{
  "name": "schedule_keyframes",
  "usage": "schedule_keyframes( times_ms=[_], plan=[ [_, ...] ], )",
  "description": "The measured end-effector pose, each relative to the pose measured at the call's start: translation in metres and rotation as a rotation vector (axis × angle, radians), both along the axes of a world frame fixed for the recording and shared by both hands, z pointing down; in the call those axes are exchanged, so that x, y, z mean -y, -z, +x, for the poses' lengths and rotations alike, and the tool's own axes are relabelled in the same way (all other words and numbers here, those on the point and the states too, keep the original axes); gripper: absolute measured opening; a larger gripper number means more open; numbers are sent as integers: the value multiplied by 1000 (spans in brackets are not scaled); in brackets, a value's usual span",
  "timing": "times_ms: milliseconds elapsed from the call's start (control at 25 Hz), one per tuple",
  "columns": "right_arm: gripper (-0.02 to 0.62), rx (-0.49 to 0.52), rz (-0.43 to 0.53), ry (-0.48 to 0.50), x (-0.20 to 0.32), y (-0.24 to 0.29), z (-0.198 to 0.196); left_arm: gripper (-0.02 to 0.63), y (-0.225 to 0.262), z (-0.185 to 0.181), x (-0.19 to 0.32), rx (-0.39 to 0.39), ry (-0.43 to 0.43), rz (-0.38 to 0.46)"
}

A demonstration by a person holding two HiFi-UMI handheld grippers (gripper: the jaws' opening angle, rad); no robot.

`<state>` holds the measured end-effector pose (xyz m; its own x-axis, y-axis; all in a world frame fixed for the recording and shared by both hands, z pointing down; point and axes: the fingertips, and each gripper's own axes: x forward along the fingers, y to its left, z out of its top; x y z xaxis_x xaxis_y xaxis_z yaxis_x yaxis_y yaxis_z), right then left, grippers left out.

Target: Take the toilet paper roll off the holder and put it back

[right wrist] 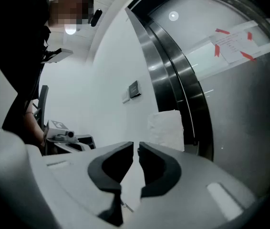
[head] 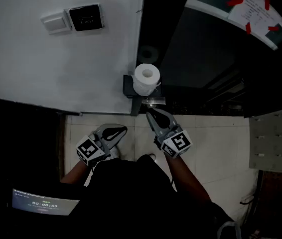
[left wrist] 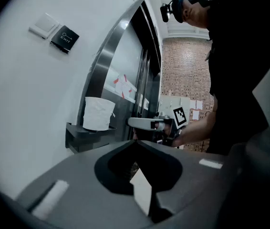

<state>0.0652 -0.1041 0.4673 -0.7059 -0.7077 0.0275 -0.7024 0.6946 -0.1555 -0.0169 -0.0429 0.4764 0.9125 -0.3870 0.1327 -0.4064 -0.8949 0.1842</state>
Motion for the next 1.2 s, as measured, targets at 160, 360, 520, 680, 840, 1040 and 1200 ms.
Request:
schedule_keyframes(
  times_ms=[160, 360, 520, 680, 840, 1040, 1200],
  plan=[
    [63, 3, -8, -42, 25, 5, 4, 5, -13, -7, 1, 2, -4, 30],
    [195, -17, -20, -130, 50, 11, 9, 5, -15, -12, 3, 2, 0, 20],
    [404, -30, -33, -182, 68, 10, 12, 5, -20, -15, 4, -3, -1, 25],
    [540, -72, -23, -207, 90, 17, 8, 5, -21, -18, 6, -1, -2, 21],
    [545, -102, -36, -193, 110, 23, -3, 5, -18, -20, 8, -2, 4, 13],
    [545, -170, -50, -205, 126, 21, -12, 5, -20, -25, 10, -4, 11, 22],
    [545, -181, -56, -204, 133, 19, -16, 5, -17, -29, 10, -2, 21, 7]
  ],
)
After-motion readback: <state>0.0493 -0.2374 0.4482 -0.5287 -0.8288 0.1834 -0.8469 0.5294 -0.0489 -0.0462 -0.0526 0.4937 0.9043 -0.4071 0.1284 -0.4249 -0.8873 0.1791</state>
